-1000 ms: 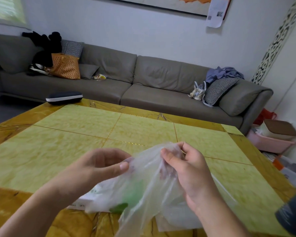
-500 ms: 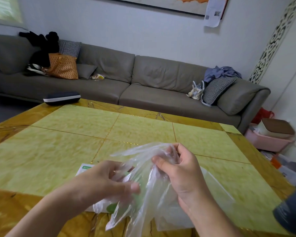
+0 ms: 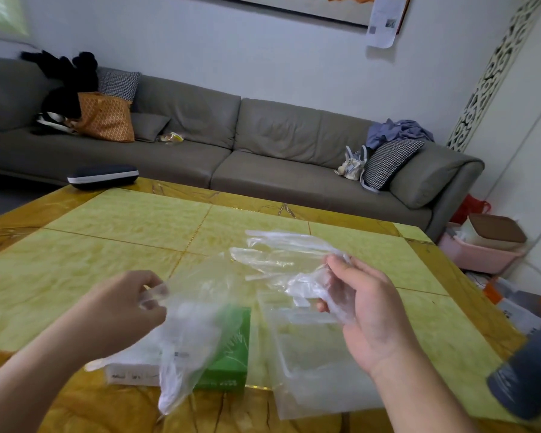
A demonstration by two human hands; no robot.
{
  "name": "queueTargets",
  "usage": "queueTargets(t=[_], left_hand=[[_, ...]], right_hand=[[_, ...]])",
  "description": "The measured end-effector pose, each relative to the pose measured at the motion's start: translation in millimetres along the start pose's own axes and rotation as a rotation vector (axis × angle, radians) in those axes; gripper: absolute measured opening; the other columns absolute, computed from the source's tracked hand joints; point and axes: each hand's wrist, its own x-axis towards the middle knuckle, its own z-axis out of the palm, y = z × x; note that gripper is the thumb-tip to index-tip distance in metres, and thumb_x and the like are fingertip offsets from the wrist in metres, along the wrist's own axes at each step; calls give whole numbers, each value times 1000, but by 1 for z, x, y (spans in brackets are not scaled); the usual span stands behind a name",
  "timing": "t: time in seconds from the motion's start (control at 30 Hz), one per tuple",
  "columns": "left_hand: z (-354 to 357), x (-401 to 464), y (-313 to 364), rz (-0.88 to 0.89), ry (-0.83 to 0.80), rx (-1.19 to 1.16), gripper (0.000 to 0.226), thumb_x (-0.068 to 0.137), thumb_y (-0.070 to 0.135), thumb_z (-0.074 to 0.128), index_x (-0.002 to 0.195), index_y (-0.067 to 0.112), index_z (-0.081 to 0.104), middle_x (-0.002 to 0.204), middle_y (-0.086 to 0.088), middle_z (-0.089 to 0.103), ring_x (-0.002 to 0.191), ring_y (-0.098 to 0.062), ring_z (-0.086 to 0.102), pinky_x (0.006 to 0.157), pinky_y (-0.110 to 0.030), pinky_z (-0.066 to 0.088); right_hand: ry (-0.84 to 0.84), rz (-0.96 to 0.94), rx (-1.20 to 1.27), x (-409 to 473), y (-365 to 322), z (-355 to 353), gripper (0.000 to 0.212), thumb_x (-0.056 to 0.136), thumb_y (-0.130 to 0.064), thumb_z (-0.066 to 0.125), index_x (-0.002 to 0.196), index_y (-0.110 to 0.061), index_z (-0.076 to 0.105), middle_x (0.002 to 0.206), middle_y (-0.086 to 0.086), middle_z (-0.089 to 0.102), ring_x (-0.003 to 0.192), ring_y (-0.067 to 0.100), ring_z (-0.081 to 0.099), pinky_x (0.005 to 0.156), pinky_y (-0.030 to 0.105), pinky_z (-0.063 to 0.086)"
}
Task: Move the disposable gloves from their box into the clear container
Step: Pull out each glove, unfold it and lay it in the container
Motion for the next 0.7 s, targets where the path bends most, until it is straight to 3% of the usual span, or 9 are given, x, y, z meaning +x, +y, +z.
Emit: queueTargets(t=[0.1, 0.2, 0.3, 0.37, 0.43, 0.5, 0.57, 0.63, 0.7], left_hand=[[6, 0, -2, -14, -98, 4, 53, 83, 34, 72, 132, 35, 53, 130, 7, 65, 109, -11, 66, 95, -37, 56], [8, -8, 15, 112, 108, 179, 73, 84, 44, 72, 149, 33, 40, 152, 8, 43, 140, -18, 39, 117, -45, 34], [8, -32, 53, 332, 355, -16, 45, 87, 58, 63, 124, 32, 61, 124, 19, 60, 119, -2, 55, 103, -37, 48], [12, -56, 88, 283, 162, -408, 48, 83, 69, 61, 103, 27, 70, 94, 13, 75, 89, -1, 70, 78, -30, 59], [23, -73, 116, 110, -179, -849, 61, 77, 72, 73, 103, 16, 73, 91, 2, 79, 82, -14, 77, 70, -36, 62], [39, -74, 124, -2, -263, -1037, 62, 72, 59, 84, 105, 8, 73, 91, -9, 78, 85, -25, 78, 71, -45, 63], [50, -72, 124, -70, -162, -1079, 37, 82, 33, 88, 98, 3, 72, 91, -14, 78, 83, -29, 78, 71, -48, 64], [54, -68, 121, -107, -54, -1091, 6, 89, 5, 76, 92, 1, 72, 90, -17, 77, 78, -31, 78, 63, -44, 64], [54, -64, 115, -99, -28, -1092, 13, 93, -9, 61, 101, -3, 70, 87, -21, 76, 75, -31, 77, 59, -40, 63]], right_hand=[[-10, -21, 67, -3, -8, -2, 13, 94, -11, 66, 88, -12, 76, 70, 3, 59, 63, 14, 55, 55, 30, 43], [-26, -41, 241, -8, -17, -3, 11, 87, -15, 66, 89, -17, 77, 67, -3, 58, 53, 11, 48, 46, 24, 37], [-91, -59, 330, -12, -16, 2, 18, 85, -13, 65, 100, -18, 75, 69, -1, 61, 48, 12, 43, 44, 24, 36], [-133, -57, 229, -20, -10, 9, 19, 84, -12, 69, 101, -17, 76, 72, 3, 64, 52, 14, 51, 44, 26, 40], [-141, -107, -80, -30, -1, 17, 11, 87, -11, 74, 96, -17, 75, 73, 6, 68, 60, 17, 59, 49, 30, 47], [-169, -218, -403, -40, 7, 25, 8, 94, -16, 75, 89, -20, 71, 73, 3, 71, 63, 16, 63, 56, 30, 51], [-176, -288, -510, -43, 14, 28, 15, 96, -15, 73, 82, -16, 67, 70, 3, 69, 62, 14, 63, 57, 26, 50], [-118, -286, -533, -41, 14, 26, 21, 97, -15, 71, 79, -7, 63, 68, 7, 69, 61, 15, 62, 58, 27, 50], [-37, -251, -563, -37, 12, 21, 29, 98, -20, 69, 75, -4, 62, 67, 13, 69, 60, 22, 60, 63, 38, 50]])
